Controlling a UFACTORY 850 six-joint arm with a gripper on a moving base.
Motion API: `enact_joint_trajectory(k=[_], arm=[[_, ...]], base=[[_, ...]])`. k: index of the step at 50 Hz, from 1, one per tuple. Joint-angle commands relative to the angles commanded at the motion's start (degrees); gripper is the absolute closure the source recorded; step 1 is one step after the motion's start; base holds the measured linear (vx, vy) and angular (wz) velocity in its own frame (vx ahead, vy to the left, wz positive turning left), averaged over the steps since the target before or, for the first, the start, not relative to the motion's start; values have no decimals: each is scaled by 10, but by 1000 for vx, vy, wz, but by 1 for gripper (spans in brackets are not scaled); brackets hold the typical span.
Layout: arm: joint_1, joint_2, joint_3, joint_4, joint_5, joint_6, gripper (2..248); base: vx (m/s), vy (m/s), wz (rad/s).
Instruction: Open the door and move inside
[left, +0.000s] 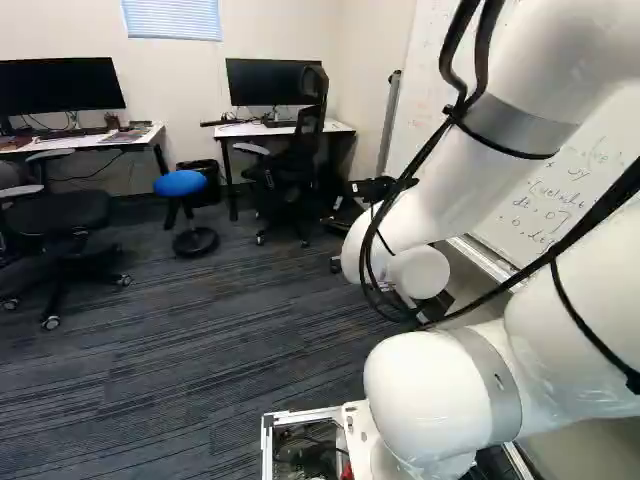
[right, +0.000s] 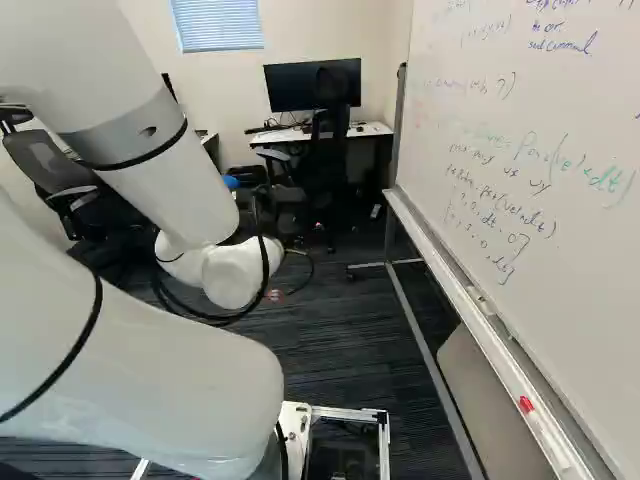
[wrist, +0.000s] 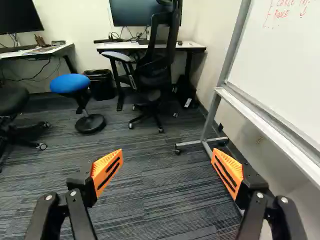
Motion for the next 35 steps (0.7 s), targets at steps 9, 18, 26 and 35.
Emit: enact_joint_trajectory(k=[9,18,26,35], arm=[[0,0,0,0,0,0,3],[0,0,0,0,0,0,3],[0,0,0,0,0,0,3],[0,0,0,0,0,0,3]], base=[[163,4,-9],[125,4,-10],[88,1,-8],[-1,0,0]])
